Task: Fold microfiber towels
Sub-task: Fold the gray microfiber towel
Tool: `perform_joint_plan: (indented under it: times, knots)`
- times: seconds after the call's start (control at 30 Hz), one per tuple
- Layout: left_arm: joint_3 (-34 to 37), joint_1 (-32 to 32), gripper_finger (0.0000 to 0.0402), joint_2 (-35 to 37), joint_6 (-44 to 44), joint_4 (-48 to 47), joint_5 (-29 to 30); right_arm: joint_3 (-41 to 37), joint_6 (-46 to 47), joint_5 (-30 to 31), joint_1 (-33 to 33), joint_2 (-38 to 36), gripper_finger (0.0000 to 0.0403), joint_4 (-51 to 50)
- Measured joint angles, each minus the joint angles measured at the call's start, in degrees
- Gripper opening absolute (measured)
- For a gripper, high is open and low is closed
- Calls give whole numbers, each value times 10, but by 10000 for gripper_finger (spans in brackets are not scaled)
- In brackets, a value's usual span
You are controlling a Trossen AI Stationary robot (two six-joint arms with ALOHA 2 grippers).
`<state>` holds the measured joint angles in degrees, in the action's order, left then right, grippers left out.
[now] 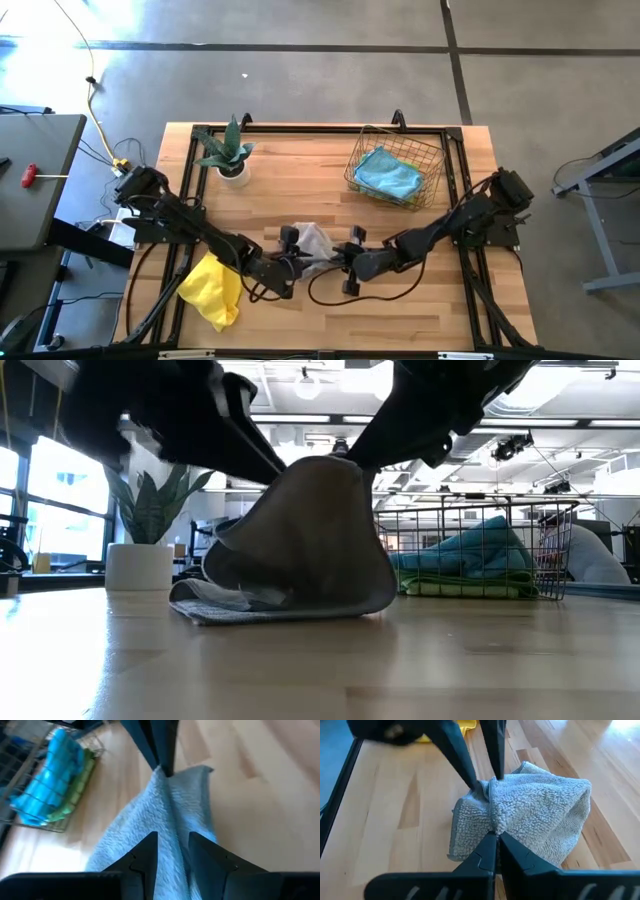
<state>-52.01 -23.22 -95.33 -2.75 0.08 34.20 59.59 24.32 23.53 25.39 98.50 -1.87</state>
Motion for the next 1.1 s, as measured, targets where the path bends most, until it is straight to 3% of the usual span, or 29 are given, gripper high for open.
perform_joint_plan:
  times: [0.23, 0.37, 0.5, 0.67, 0.9, 1.1]
  knots:
    - [0, 1, 101, -33, -30, 78, 116, 0, 3, 4, -4, 0, 0, 4]
    - [0, 3, 101, -35, -23, 75, 120, 0, 3, 3, -4, 0, 0, 5]
    - [0, -4, 101, -35, -20, 74, 75, 0, 3, 5, -7, 0, 0, 5]
    - [0, -12, 101, -35, 7, 49, 68, 0, 3, 7, -18, 0, 0, 5]
    - [1, -16, 101, -48, 32, 5, 151, 0, -3, 8, -25, 0, 0, 12]
    - [0, 0, 101, -80, 74, -16, 183, 0, -8, 6, -25, 0, 0, 25]
